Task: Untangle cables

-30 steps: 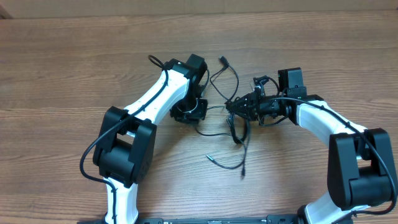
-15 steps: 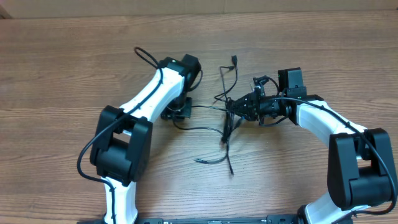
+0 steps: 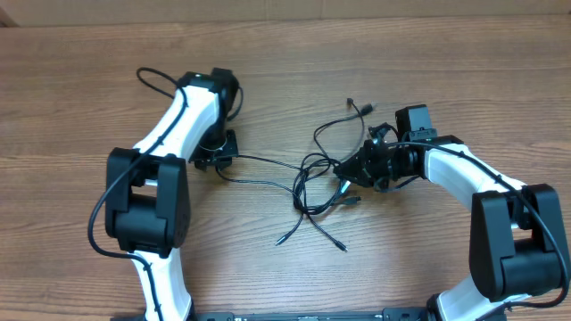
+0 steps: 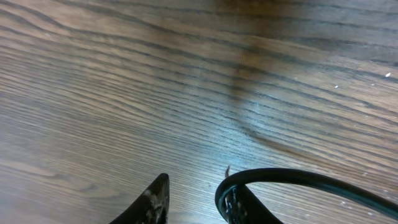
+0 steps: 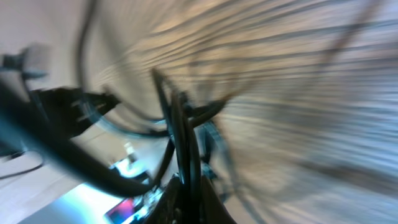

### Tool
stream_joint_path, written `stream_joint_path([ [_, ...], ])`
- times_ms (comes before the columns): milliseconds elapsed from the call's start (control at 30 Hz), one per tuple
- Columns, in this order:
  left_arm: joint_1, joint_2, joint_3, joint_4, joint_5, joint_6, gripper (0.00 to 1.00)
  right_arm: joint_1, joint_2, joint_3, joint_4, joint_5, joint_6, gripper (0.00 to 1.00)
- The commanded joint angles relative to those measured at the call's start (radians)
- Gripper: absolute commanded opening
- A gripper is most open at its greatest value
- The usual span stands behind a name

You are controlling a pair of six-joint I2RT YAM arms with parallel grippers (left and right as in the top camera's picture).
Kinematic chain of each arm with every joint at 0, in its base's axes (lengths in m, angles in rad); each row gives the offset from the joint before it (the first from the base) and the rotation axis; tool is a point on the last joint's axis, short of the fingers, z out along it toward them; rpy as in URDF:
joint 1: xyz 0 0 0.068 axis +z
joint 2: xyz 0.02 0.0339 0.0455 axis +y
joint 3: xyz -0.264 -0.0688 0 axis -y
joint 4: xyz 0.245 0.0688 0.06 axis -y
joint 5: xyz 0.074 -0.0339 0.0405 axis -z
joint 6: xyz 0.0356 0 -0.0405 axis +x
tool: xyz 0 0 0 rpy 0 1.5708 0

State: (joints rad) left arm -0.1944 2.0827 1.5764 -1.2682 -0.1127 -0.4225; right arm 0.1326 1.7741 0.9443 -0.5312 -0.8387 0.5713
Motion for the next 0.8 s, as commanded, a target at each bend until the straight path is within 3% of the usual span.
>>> stream_joint_path([
  [0, 0.048, -0.034, -0.005, -0.002, 0.096, 0.055, 0.32, -0.005, -0.001, 0.019, -0.027, 0.217, -0.031, 0.04],
  [267, 0.137, -0.034, -0.005, 0.006, 0.416, 0.224, 0.31, -0.005, -0.001, 0.019, -0.097, 0.479, -0.078, 0.07],
  [433, 0.155, -0.034, -0.005, 0.013, 0.705, 0.392, 0.35, -0.005, -0.001, 0.020, -0.103, 0.464, -0.083, 0.33],
  [533, 0.145, -0.034, -0.005, 0.008, 0.850, 0.481, 0.41, -0.005, -0.001, 0.037, -0.124, 0.397, -0.084, 0.37],
  [767, 0.060, -0.034, -0.005, 0.020, 0.811, 0.489, 0.56, -0.005, -0.001, 0.210, -0.383, 0.310, -0.200, 0.41],
])
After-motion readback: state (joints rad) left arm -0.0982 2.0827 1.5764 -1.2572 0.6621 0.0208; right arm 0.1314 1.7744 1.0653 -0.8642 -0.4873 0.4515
